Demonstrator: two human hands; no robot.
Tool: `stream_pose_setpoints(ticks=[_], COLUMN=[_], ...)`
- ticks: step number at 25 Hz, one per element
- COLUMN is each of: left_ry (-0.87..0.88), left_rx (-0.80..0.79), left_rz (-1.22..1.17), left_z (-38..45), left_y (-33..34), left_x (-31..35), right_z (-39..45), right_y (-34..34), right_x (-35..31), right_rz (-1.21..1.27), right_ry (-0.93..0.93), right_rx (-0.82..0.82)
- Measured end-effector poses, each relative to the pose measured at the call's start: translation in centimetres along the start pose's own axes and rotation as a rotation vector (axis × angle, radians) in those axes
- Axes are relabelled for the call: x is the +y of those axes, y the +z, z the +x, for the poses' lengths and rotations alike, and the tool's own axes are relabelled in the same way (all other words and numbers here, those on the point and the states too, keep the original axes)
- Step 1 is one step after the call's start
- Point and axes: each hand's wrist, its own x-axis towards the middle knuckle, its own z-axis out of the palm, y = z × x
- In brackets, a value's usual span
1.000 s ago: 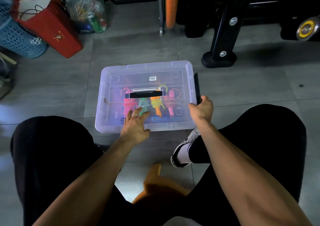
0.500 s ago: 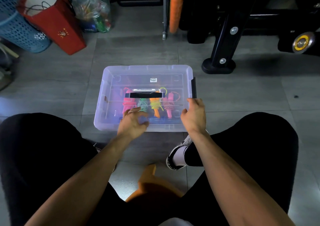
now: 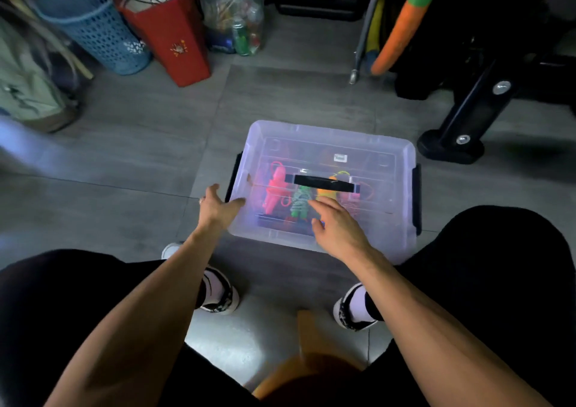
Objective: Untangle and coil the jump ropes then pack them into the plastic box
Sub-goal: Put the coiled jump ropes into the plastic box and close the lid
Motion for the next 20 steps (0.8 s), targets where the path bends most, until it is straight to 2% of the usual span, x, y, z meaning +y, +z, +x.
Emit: stream_pose_setpoints(ticks=[2, 3, 6, 7, 9, 12, 16, 18, 20], left_ry=[-0.134, -0.182, -0.283, -0.265, -0.105, 0.168, 0.256, 0.333, 0.540], left_rx=[-0.175, -0.206, -0.155, -0.164, -0.156, -0.032, 0.075, 0.131, 0.132], left_rz=[-0.237, -0.357, -0.525, -0.529, -0.527, -0.376, -0.139, 0.155, 0.420], left_z=[1.3, 1.9, 2.9, 3.0, 2.0, 0.4, 0.0, -0.4, -1.7], left_y=[-0.8, -1.0, -1.3, -1.3, -0.8, 0.8, 1.2, 1.8, 2.8], left_x=[-1.1, -1.7, -2.9, -2.9, -2.3, -1.5, -2.0, -2.7, -3.1], right_z=[0.4, 0.5, 1.0, 1.2, 1.6, 1.7, 1.0, 0.4, -0.8], right_y=[1.2, 1.7, 2.1, 2.1, 2.0, 2.1, 2.3, 1.7, 0.3], right_x=[-1.6, -2.1, -2.7, -2.8, -2.8, -2.8, -2.3, -1.6, 0.0], right_rz=[-0.102, -0.168, -0.297, -0.302, -0.292, -0.307, -0.307, -0.301, -0.372], right_ry=[-0.008, 0.006, 0.063, 0.075, 0.087, 0.081, 0.048, 0.024, 0.043], right_rx=[-0.062, -0.075, -0.061, -0.060, -0.063, -0.049, -0.071, -0.140, -0.186])
